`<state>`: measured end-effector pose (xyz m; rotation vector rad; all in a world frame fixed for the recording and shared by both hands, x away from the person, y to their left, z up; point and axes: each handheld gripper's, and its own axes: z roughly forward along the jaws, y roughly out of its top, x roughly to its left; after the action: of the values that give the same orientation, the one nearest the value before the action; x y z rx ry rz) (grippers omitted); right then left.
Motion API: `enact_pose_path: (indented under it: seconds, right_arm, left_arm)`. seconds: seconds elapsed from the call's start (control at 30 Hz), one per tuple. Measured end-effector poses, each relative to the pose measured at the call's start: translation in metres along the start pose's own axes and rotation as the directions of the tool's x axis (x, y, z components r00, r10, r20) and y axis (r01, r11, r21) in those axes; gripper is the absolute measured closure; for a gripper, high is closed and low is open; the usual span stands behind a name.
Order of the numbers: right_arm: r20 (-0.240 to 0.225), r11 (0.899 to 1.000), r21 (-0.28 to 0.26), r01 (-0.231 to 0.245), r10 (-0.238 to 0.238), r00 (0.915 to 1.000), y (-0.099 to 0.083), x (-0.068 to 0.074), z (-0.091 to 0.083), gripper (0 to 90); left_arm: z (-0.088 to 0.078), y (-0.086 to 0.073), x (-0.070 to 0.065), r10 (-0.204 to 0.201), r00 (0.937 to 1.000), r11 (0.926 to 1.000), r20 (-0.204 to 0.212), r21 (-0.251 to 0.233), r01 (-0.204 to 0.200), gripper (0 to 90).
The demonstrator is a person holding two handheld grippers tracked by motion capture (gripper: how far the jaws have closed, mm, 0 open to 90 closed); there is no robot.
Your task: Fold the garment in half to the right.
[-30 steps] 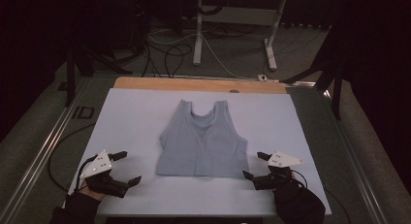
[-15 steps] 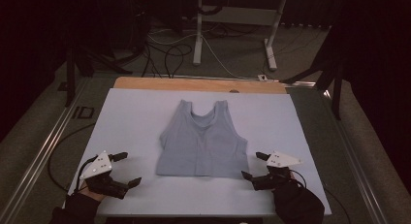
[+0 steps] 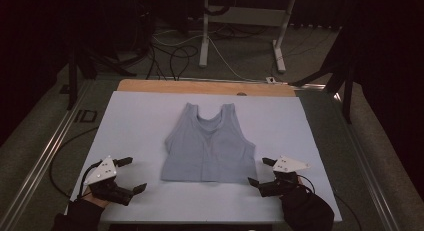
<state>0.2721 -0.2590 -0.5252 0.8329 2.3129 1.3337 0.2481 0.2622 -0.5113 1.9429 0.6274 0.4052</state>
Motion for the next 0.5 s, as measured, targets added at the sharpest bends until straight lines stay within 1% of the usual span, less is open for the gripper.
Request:
enact_pose_path:
  seconds: [0.07,0.13,0.27,0.3,0.33,0.37,0.4,0.5]
  right_arm:
    - [-0.004,1.000,-0.009,0.003,-0.003,1.0000,0.002,0.000,-0.001,9.2]
    - [0.003,1.000,-0.012,0.001,-0.001,1.0000,0.004,0.001,-0.003,9.2]
    - [0.014,1.000,-0.010,0.006,-0.006,0.9999,0.008,0.000,-0.006,9.2]
    - [0.001,1.000,-0.016,-0.008,0.008,1.0000,0.010,-0.001,-0.007,9.2]
    - [-0.010,0.999,-0.024,-0.032,0.032,0.9994,0.012,-0.002,-0.009,9.2]
    - [-0.003,0.999,-0.020,-0.040,0.040,0.9992,0.016,-0.003,-0.010,9.2]
    - [0.005,0.999,-0.010,-0.033,0.033,0.9994,0.019,-0.004,-0.010,9.2]
    - [0.009,1.000,-0.017,-0.026,0.027,0.9996,0.025,-0.005,-0.012,9.2]
  left_arm:
    - [-0.001,0.002,0.000,0.004,1.0000,1.0000,0.001,-0.002,-0.004,0.4]
    - [-0.001,0.003,0.000,-0.005,1.0000,0.9999,0.008,-0.011,0.006,0.4]
    - [-0.002,0.007,0.000,-0.005,0.9998,0.9998,0.017,-0.018,0.005,0.4]
    - [-0.002,0.008,0.001,-0.004,0.9998,0.9999,0.019,-0.012,0.004,0.4]
    - [-0.002,0.009,0.001,-0.002,0.9998,0.9999,0.020,-0.013,0.002,0.4]
    - [-0.002,0.011,0.001,0.000,0.9998,1.0000,0.022,-0.003,0.000,0.4]
    - [-0.002,0.011,0.001,0.000,0.9998,1.0000,0.022,-0.003,0.000,0.4]
    - [-0.002,0.018,0.001,0.012,0.9996,0.9999,0.026,0.005,-0.012,0.4]
